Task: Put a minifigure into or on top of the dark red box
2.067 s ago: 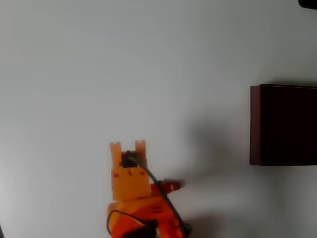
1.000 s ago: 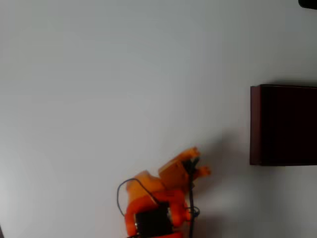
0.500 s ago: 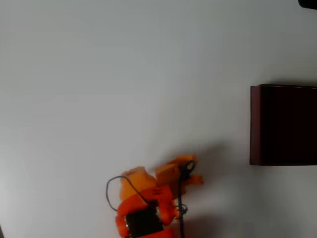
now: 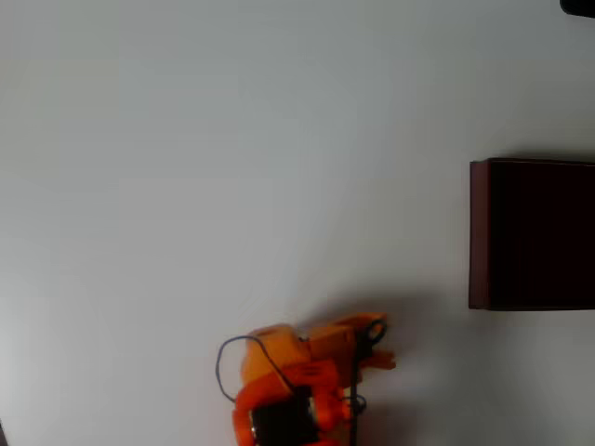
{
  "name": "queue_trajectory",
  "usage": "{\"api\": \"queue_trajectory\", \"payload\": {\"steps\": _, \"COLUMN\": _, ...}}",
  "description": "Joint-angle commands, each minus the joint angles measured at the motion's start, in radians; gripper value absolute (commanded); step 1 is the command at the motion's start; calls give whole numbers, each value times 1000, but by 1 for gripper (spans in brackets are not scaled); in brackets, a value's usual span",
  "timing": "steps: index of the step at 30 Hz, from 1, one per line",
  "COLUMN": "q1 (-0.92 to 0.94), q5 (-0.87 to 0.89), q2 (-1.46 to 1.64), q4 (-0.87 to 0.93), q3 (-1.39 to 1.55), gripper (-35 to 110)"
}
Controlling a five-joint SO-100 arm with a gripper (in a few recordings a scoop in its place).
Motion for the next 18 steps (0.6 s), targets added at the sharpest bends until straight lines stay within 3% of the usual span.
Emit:
{"api": "queue_trajectory", "payload": {"steps": 1, "q1": -15, "q5": 20, "q2": 29, "q4": -3, "q3": 12, "gripper": 19}}
{"api": "queue_trajectory", "payload": {"steps": 18, "q1": -6, "q5": 31, "q2": -69, "q4": -106, "q3": 6, "gripper": 18}}
